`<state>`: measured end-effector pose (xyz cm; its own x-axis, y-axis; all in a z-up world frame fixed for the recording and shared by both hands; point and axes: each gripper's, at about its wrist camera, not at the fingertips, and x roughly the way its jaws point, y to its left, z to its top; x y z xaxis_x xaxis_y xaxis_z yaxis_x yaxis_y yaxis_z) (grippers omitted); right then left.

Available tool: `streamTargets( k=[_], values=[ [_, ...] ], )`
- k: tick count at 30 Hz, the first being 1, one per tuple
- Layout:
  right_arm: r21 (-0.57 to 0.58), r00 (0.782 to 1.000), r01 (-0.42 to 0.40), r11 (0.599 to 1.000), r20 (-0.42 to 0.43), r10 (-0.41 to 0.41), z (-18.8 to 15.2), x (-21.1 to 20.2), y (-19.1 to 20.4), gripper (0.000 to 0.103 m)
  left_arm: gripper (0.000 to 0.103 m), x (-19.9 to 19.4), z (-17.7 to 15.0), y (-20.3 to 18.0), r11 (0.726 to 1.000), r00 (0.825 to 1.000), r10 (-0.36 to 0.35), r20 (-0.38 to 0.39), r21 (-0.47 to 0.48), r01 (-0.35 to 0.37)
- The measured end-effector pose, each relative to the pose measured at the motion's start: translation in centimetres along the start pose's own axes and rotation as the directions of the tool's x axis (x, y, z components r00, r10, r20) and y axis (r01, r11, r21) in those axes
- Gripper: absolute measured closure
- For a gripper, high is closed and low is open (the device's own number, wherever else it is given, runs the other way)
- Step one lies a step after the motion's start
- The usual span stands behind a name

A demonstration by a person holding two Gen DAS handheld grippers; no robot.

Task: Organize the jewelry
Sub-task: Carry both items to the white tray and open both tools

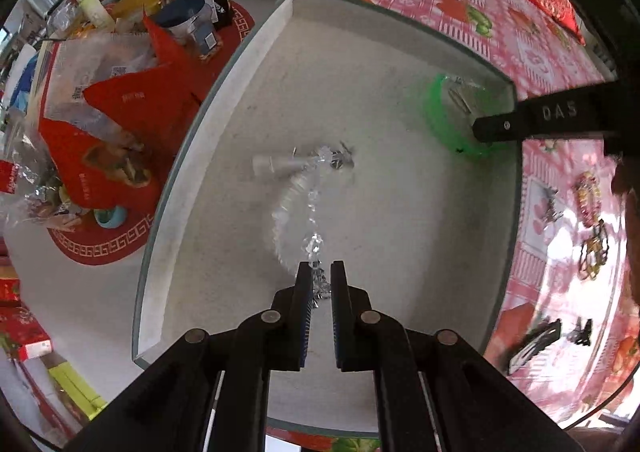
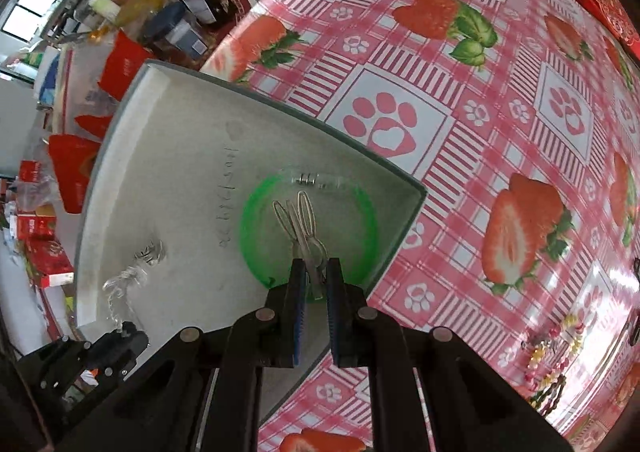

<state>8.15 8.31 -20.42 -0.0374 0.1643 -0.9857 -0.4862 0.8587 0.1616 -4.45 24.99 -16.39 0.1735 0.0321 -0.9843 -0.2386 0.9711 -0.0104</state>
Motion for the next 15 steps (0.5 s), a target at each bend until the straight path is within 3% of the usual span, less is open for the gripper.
streamTargets(
  k=[11, 13, 15],
  values=[
    [0.010, 1.000, -0.003, 1.000, -0.019, 0.004, 0.3, 0.8, -0.1, 0.090, 0.089, -0.9, -0.3, -0.7, 0.994, 0.995, 0.094, 0.015, 0.053, -0.095],
    [0.021, 1.000, -0.027, 0.999, -0.010, 0.028, 0.2, 0.3, -0.2, 0.081, 0.089, -1.5, -0.2, -0.7, 0.994, 0.995, 0.093, 0.029, 0.054, -0.094],
    [0.023, 0.999, -0.050, 0.999, 0.003, 0.050, -0.1, -0.5, -0.3, 0.059, 0.089, -2.0, 0.0, -0.7, 0.995, 0.996, 0.082, 0.036, 0.049, -0.084]
  ],
)
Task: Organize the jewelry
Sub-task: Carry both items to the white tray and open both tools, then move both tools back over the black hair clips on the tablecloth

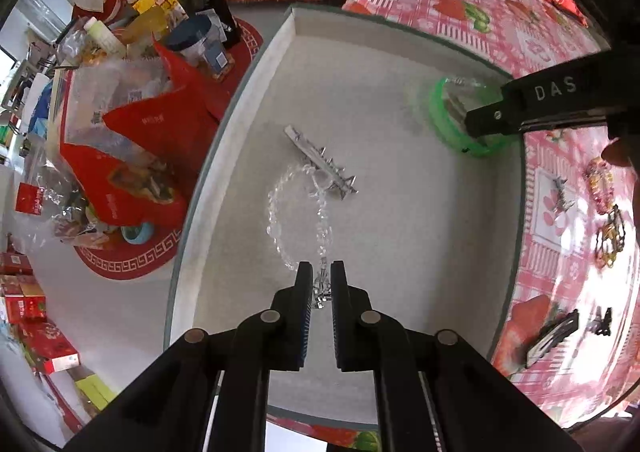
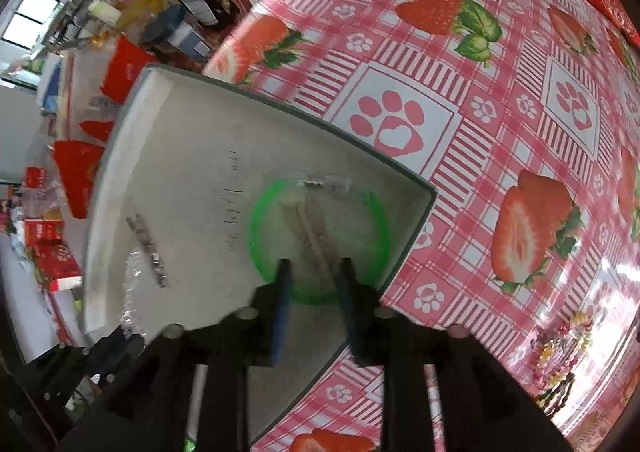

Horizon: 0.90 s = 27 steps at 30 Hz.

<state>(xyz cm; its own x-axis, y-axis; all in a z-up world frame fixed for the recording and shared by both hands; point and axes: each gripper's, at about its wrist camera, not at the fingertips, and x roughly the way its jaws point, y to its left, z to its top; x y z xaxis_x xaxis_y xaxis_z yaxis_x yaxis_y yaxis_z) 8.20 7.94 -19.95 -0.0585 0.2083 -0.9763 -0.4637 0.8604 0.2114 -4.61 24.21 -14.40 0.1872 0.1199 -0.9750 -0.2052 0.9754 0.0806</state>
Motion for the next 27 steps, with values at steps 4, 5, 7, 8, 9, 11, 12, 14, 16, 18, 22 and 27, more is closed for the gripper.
streamTargets(
  k=[4, 5, 7, 8, 9, 11, 12, 14, 16, 18, 22, 27],
  values=[
    [0.010, 0.999, -0.022, 1.000, 0.038, 0.021, -0.8, -2.2, -0.2, 0.055, 0.089, -1.0, 0.5, 0.0, 0.999, 0.999, -0.037, 0.019, -0.007, 0.037],
    [0.019, 0.998, -0.023, 1.000, 0.052, 0.022, -1.2, -2.9, -0.4, 0.055, 0.089, -1.3, 0.7, -0.1, 0.999, 0.999, -0.038, 0.026, -0.001, 0.038],
    [0.036, 0.997, -0.028, 0.999, 0.072, 0.025, -1.9, -4.1, -1.2, 0.055, 0.088, -1.6, 1.0, -0.4, 0.999, 0.999, -0.036, 0.034, 0.012, 0.036],
    [0.046, 0.997, -0.029, 0.999, 0.077, 0.026, -2.2, -4.5, -1.5, 0.055, 0.057, -1.7, 1.0, -0.6, 0.999, 0.999, -0.037, 0.034, 0.016, 0.036],
    [0.059, 0.996, -0.027, 0.998, 0.081, 0.022, -2.7, -5.0, -2.1, 0.055, 0.026, -1.8, 1.2, -0.8, 0.999, 0.999, -0.039, 0.031, 0.020, 0.038],
    [0.086, 0.996, -0.020, 0.996, 0.085, 0.013, -3.8, -5.8, -3.1, 0.055, 0.000, -2.3, 1.4, -1.1, 1.000, 0.998, -0.022, 0.056, 0.021, 0.021],
    [0.098, 0.996, -0.016, 0.995, 0.084, 0.008, -4.2, -6.0, -3.5, 0.055, 0.000, -2.3, 1.5, -1.2, 0.999, 0.998, -0.026, 0.055, 0.031, 0.025],
    [0.120, 0.996, -0.005, 0.993, 0.085, -0.005, -5.5, -6.7, -4.5, 0.055, 0.000, -2.4, 1.8, -1.8, 0.998, 0.998, -0.036, 0.054, 0.054, 0.033],
    [0.140, 0.996, 0.005, 0.990, 0.084, -0.017, -6.6, -7.1, -5.1, 0.055, 0.000, -2.7, 2.1, -2.4, 0.997, 0.998, -0.027, 0.060, 0.076, 0.023],
    [0.168, 0.997, 0.015, 0.986, 0.077, -0.028, -7.9, -7.4, -6.3, 0.054, 0.000, -3.2, 2.5, -3.1, 0.995, 0.997, -0.027, 0.067, 0.094, 0.020],
    [0.224, 0.996, 0.026, 0.974, 0.071, -0.043, -10.3, -8.0, -8.3, 0.048, 0.000, -3.8, 3.3, -4.2, 0.994, 0.998, -0.015, 0.061, 0.113, 0.008],
    [0.310, 0.996, 0.036, 0.950, 0.069, -0.061, -13.6, -9.3, -11.3, 0.034, 0.000, -4.4, 3.7, -5.7, 0.989, 0.998, -0.026, 0.056, 0.147, 0.017]
  ],
)
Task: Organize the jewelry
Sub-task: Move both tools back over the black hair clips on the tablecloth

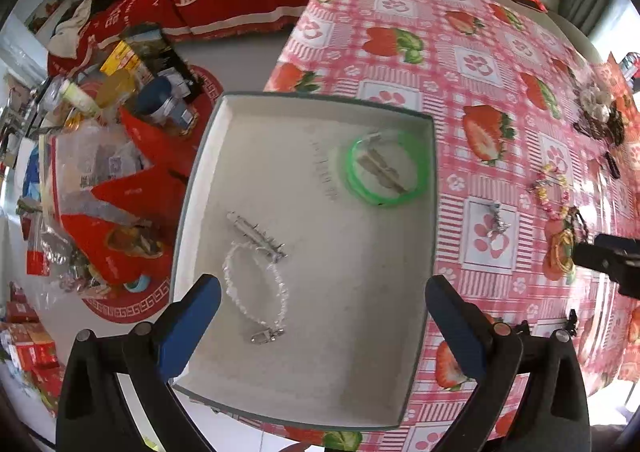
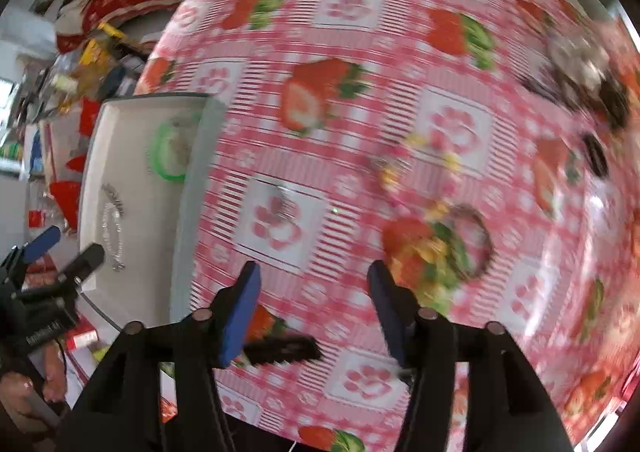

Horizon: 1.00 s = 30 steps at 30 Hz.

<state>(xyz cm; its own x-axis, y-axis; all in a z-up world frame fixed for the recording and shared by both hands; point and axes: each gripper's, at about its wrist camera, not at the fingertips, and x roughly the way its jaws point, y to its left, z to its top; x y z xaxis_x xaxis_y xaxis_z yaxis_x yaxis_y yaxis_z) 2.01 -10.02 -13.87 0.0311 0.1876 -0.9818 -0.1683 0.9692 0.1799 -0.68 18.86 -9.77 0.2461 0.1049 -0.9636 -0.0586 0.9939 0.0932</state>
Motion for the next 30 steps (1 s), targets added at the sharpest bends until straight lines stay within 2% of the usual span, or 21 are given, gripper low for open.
streamTargets(
  k=[2, 3, 7, 11, 15, 20, 23, 25, 30],
  values=[
    [0.041, 1.000, 0.005, 0.999, 0.000, -0.005, -0.9, -0.5, -1.7, 0.025, 0.000, -0.1, 0.2, -0.8, 1.000, 1.000, 0.005, -0.001, 0.030, -0.005],
    [0.063, 1.000, 0.011, 0.998, -0.001, -0.011, -1.5, -0.7, -2.6, 0.024, 0.000, -0.1, 0.3, -1.2, 0.999, 1.000, 0.012, -0.004, 0.046, -0.012],
    [0.145, 0.999, 0.051, 0.988, -0.027, -0.047, -3.9, -0.9, -6.5, 0.024, 0.000, -0.2, 0.4, -3.3, 0.994, 1.000, 0.014, -0.013, 0.112, -0.013],
    [0.193, 0.996, 0.073, 0.979, -0.059, -0.062, -6.2, -0.6, -9.1, 0.024, 0.000, -0.3, -0.3, -6.1, 0.976, 0.999, -0.039, -0.033, 0.214, 0.045],
    [0.193, 0.993, 0.087, 0.977, -0.096, -0.069, -8.0, 0.3, -10.0, 0.024, 0.000, -0.7, -2.1, -9.9, 0.927, 0.993, -0.101, -0.055, 0.356, 0.114],
    [0.160, 0.988, 0.097, 0.982, -0.136, -0.076, -9.5, 1.8, -9.9, 0.024, 0.000, -0.2, -5.5, -14.6, 0.845, 0.988, -0.118, -0.096, 0.513, 0.151],
    [0.138, 0.985, 0.099, 0.985, -0.153, -0.078, -9.9, 2.7, -9.7, 0.024, 0.000, 1.0, -7.1, -16.2, 0.817, 0.985, -0.107, -0.132, 0.553, 0.163],
    [0.130, 0.984, 0.096, 0.987, -0.160, -0.074, -10.0, 3.1, -9.6, 0.025, 0.000, 1.9, -7.8, -16.7, 0.814, 0.984, -0.094, -0.149, 0.558, 0.162],
    [0.123, 0.982, 0.091, 0.988, -0.176, -0.069, -10.0, 4.4, -9.0, 0.025, 0.000, 3.4, -7.9, -17.2, 0.831, 0.982, -0.079, -0.170, 0.533, 0.159]
  ],
)
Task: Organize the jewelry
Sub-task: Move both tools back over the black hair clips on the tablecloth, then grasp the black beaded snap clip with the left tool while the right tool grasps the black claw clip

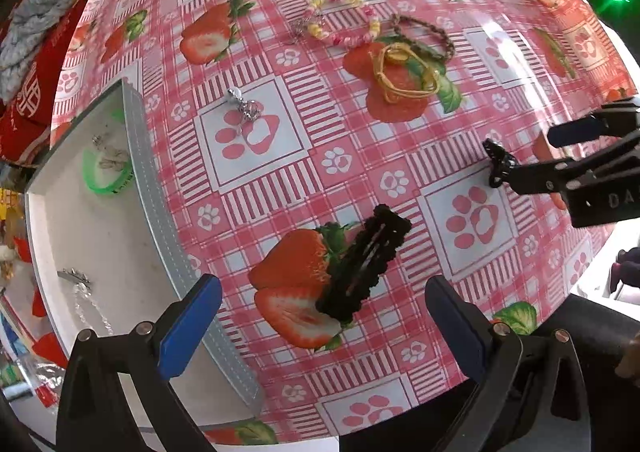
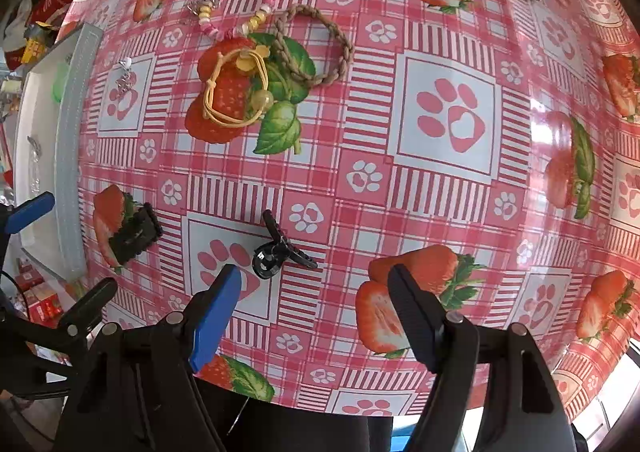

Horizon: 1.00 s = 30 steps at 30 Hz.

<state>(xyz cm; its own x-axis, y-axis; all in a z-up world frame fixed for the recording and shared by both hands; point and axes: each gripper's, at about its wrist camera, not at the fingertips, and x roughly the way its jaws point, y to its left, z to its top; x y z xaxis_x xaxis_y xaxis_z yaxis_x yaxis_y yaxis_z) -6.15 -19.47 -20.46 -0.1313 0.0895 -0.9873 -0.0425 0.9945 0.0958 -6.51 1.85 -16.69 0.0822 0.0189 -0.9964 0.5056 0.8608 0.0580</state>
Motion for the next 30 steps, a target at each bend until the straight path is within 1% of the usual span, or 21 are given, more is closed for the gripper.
streamTargets(
  k=[1, 2, 3, 4, 9, 15, 20, 22, 24, 26, 27, 29, 30],
  values=[
    [0.000, 1.000, -0.001, 1.000, -0.004, 0.001, 0.0, 0.2, 0.0, 0.025, 0.000, 0.3, 0.1, 0.0, 1.000, 1.000, 0.002, -0.005, -0.007, -0.002],
    [0.001, 1.000, -0.001, 1.000, -0.008, 0.001, 0.1, 0.4, 0.0, 0.025, 0.007, 0.6, 0.2, 0.0, 1.000, 1.000, 0.001, -0.010, -0.013, -0.001],
    [0.002, 1.000, -0.003, 1.000, -0.013, 0.003, 0.1, 0.7, 0.0, 0.025, 0.010, 1.0, 0.3, 0.0, 1.000, 1.000, 0.001, -0.023, -0.019, -0.002],
    [0.002, 1.000, -0.006, 1.000, -0.016, 0.006, 0.1, 0.9, 0.1, 0.025, 0.012, 1.5, 0.4, 0.0, 1.000, 0.999, 0.002, -0.041, -0.027, -0.003],
    [-0.030, 1.000, -0.005, 1.000, -0.027, 0.005, -0.4, 2.3, 0.6, 0.025, 0.012, 3.1, 0.5, 0.0, 0.998, 0.997, -0.019, -0.071, -0.062, 0.014],
    [-0.042, 0.999, 0.001, 0.999, -0.034, -0.002, -0.3, 3.8, 1.8, 0.026, 0.012, 4.5, 0.3, -0.9, 0.997, 0.995, -0.027, -0.098, -0.077, 0.020],
    [-0.075, 0.999, 0.029, 0.997, -0.028, -0.032, -0.6, 4.4, 2.4, 0.026, 0.012, 4.7, 0.7, -1.5, 0.997, 0.996, -0.024, -0.086, -0.072, 0.018],
    [-0.079, 0.999, 0.043, 0.996, -0.027, -0.046, -0.6, 4.6, 2.9, 0.030, 0.012, 5.1, 1.0, -1.6, 0.997, 0.996, -0.020, -0.084, -0.073, 0.014],
    [-0.083, 0.998, 0.061, 0.995, -0.021, -0.063, -0.6, 4.4, 3.3, 0.040, 0.016, 5.1, 0.8, -1.9, 0.997, 0.996, -0.025, -0.080, -0.073, 0.019],
    [-0.092, 0.997, 0.076, 0.993, -0.012, -0.078, -0.7, 4.5, 3.6, 0.048, 0.026, 4.7, 0.5, -2.3, 0.998, 0.997, -0.025, -0.073, -0.061, 0.020],
    [-0.098, 0.996, 0.082, 0.992, -0.011, -0.084, -0.6, 4.2, 3.5, 0.050, 0.028, 4.6, 0.4, -2.5, 0.998, 0.997, -0.024, -0.070, -0.053, 0.020],
    [-0.106, 0.996, 0.091, 0.990, -0.012, -0.092, -0.4, 4.1, 3.5, 0.052, 0.039, 4.2, 0.3, -3.0, 0.999, 0.998, -0.023, -0.065, -0.039, 0.020],
    [-0.108, 0.995, 0.097, 0.989, -0.011, -0.099, -0.4, 4.1, 3.7, 0.055, 0.042, 4.1, 0.3, -3.2, 0.999, 0.998, -0.022, -0.064, -0.036, 0.020]
  ],
)
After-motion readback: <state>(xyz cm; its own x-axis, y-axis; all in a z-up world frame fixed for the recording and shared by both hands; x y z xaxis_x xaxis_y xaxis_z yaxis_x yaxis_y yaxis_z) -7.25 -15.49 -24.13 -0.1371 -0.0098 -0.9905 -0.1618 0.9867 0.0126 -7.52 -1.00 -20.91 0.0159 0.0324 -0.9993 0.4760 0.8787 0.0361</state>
